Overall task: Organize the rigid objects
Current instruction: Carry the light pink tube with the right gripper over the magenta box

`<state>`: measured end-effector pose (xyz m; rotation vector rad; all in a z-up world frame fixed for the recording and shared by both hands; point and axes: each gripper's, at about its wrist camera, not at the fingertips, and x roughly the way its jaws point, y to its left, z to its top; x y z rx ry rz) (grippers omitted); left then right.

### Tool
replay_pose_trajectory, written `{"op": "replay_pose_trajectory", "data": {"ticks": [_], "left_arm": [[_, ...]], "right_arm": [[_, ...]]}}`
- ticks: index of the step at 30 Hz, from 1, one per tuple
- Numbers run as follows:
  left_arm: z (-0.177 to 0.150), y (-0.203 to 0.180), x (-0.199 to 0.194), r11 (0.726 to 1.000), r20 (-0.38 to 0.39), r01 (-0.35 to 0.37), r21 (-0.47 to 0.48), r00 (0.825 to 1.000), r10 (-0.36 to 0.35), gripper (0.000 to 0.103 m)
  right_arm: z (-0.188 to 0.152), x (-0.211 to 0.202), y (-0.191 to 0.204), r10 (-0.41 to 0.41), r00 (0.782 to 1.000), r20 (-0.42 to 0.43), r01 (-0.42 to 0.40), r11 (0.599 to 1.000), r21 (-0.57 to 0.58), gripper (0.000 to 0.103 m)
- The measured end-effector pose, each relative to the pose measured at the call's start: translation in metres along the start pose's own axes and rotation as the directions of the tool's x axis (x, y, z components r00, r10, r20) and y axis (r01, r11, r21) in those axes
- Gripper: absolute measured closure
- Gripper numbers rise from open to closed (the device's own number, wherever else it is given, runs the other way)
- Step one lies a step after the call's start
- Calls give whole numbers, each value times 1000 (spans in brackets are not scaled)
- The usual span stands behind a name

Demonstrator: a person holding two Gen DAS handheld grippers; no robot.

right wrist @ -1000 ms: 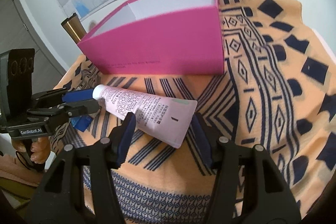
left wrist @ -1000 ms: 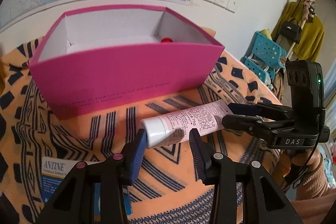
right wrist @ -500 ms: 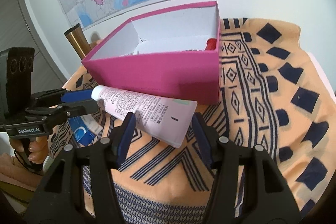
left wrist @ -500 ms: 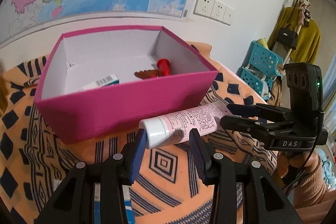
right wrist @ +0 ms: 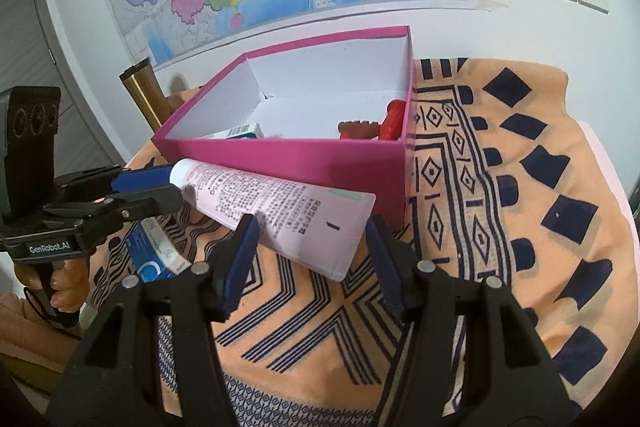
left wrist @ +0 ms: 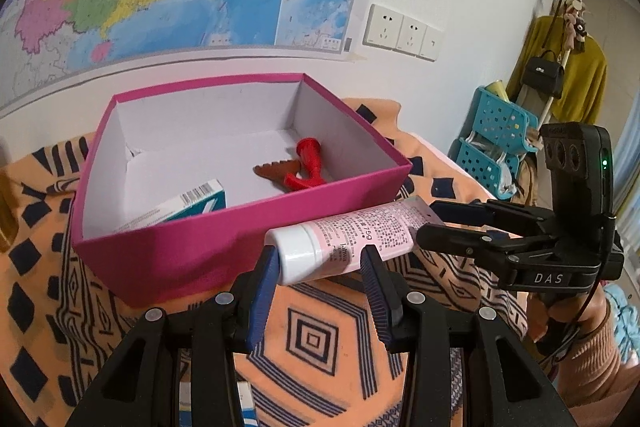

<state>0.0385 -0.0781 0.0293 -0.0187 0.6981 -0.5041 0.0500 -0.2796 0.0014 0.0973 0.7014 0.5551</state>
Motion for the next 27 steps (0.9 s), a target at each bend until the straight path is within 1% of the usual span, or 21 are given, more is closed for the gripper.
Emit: {"op": "replay_pose_trajectory", "data": {"ticks": [14,27], "left_arm": [[15,4,2,1000,23,-8,1,1000,8,61],[22,7,5,1000,32,-11,5,999,10,61]], "right_arm": [[19,-3,-2,-4,999,40,5,1000,-25,44],[27,-4,-3,-3,998,60,5,999,-36,44]]}}
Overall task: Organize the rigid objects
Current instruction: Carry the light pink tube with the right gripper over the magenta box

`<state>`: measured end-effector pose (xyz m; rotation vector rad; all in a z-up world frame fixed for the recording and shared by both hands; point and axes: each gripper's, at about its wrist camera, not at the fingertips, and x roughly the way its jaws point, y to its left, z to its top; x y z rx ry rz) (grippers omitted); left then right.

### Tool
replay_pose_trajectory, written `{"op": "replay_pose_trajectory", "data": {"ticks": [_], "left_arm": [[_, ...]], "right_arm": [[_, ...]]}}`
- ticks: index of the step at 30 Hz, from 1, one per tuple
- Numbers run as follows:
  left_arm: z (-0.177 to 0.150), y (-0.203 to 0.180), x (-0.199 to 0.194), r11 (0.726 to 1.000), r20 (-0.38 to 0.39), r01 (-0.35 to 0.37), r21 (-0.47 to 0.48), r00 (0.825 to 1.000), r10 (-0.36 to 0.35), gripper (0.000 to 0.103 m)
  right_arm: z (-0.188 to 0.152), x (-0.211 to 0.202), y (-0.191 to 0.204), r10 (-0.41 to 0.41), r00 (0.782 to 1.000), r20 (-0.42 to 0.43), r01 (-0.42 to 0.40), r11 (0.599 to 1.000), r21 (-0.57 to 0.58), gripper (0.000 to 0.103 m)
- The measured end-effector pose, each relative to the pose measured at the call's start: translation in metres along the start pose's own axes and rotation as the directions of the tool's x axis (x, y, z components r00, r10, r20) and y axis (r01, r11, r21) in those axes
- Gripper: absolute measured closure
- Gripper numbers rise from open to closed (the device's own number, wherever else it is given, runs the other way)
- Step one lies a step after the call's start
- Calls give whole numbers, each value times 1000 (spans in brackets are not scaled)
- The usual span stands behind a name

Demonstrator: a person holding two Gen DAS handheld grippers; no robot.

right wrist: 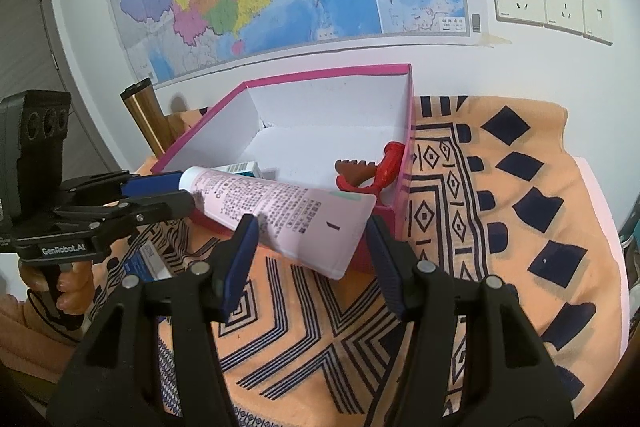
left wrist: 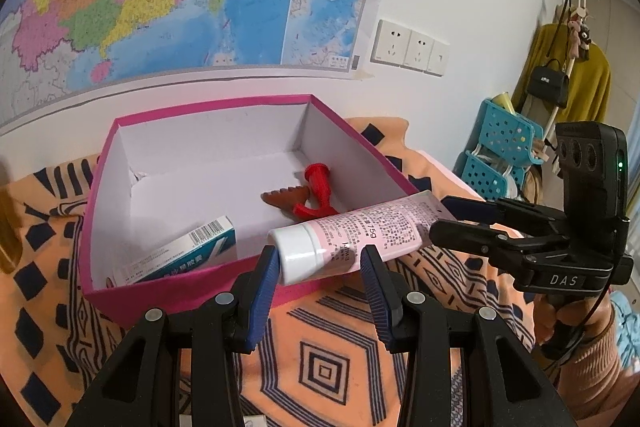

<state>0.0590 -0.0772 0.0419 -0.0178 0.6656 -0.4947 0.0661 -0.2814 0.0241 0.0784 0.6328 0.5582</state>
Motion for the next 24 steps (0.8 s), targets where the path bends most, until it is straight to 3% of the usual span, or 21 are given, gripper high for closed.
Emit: {"op": "replay_pose_trajectory", "data": {"ticks": [24], "left_arm": [[14,2,-1,1000,32,-4,18,999,4,61]], "right_arm": [[13,-1,-2,-4,1000,26,4,1000,-17,44]]}}
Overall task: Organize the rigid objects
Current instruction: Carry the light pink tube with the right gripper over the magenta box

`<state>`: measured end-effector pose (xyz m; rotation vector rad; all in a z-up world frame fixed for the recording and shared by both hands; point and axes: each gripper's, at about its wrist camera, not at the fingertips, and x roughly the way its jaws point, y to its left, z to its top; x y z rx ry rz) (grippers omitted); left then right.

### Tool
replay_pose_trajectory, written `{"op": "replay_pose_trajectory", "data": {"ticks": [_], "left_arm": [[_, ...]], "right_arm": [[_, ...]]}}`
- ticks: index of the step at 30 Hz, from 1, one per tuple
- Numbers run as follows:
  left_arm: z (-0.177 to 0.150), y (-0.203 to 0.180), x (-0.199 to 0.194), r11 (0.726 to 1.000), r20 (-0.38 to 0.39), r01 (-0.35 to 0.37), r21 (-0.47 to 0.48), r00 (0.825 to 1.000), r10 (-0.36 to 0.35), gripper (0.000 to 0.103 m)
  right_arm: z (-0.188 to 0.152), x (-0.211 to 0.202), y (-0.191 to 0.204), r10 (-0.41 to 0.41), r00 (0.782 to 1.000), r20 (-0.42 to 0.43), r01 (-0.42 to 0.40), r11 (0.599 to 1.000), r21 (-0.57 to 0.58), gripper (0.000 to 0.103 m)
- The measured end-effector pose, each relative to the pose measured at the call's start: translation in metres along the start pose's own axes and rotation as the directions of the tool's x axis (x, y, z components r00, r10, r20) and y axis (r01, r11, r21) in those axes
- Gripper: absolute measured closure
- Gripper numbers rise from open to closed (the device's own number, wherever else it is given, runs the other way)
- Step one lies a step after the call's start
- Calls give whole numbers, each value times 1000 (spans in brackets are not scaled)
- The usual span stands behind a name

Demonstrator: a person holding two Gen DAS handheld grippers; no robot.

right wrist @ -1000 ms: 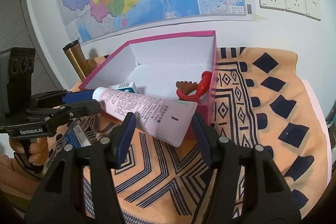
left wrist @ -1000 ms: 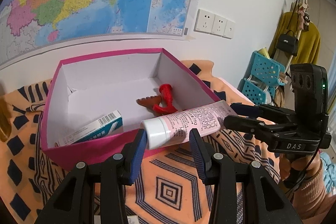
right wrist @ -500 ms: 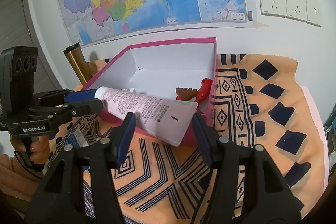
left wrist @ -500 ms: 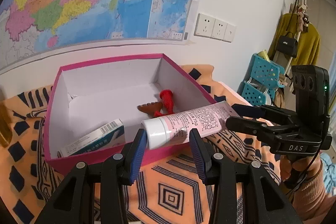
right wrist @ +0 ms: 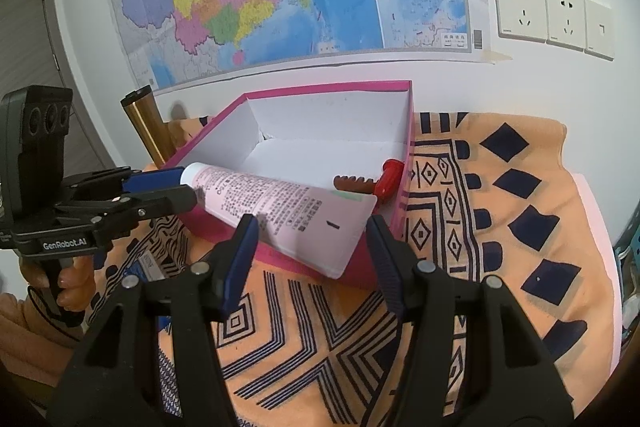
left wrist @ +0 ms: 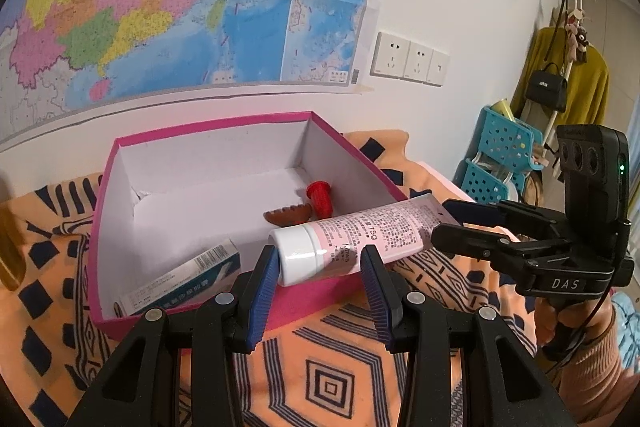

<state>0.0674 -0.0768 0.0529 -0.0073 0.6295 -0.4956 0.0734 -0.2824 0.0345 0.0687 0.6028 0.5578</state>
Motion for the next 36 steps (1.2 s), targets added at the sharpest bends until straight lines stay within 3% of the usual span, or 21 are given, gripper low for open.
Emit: {"op": "replay_pose_trajectory", "data": {"ticks": [36], "left_arm": [[10,4,5,1000,7,-4,-7,1000,4,61]], "right_arm": [[11,3,-5,-2,1000,16,2,1000,-5,44]]}}
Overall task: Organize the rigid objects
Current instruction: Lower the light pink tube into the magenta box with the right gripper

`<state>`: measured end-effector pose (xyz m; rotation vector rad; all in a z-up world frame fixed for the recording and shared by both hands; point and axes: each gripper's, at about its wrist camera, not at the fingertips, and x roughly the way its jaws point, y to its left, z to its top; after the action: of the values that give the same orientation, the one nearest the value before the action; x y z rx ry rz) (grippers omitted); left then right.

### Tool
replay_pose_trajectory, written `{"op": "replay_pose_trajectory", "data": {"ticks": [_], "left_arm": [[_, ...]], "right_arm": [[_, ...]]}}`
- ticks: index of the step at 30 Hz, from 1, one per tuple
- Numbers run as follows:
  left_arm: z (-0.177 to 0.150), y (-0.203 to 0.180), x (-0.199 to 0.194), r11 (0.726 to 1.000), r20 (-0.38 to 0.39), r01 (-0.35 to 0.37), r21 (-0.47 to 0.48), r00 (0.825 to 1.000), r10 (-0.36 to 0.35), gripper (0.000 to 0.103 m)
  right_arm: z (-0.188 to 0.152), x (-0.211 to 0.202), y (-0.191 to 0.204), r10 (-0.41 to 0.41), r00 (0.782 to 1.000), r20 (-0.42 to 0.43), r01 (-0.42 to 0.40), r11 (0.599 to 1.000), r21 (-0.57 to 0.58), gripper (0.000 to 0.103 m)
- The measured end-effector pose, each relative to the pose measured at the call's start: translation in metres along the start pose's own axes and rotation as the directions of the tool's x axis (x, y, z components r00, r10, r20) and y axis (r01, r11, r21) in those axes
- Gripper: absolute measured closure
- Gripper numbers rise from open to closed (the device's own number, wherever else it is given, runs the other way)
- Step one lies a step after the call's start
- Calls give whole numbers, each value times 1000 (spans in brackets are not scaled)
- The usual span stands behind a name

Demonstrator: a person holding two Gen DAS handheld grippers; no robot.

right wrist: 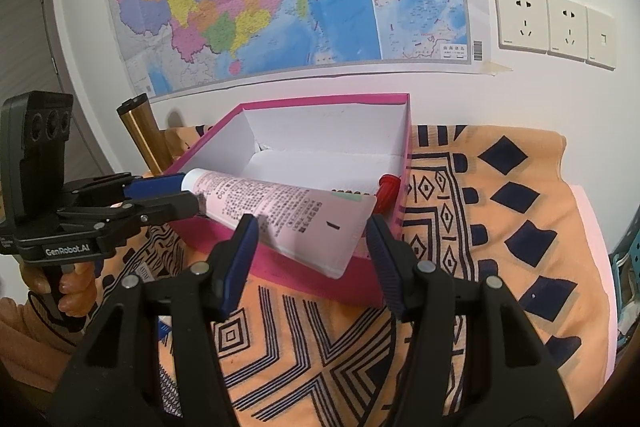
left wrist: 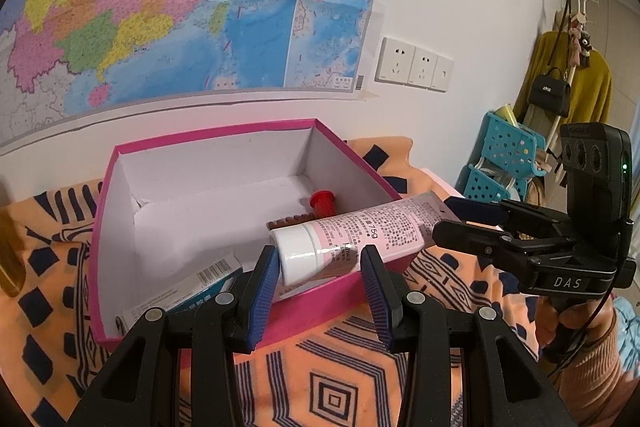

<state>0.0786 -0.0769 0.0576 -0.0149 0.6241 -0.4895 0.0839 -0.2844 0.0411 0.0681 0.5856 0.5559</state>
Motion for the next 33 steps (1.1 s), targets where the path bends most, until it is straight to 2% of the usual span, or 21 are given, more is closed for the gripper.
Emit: {"op": "replay_pose_trajectory", "data": {"ticks": [33], "left_arm": [[7,9,11,1000,-14,-4,-15,1000,4,61]], "right_arm": [[10,17,-7,2,1000,-6,-2,1000,8,44]]}}
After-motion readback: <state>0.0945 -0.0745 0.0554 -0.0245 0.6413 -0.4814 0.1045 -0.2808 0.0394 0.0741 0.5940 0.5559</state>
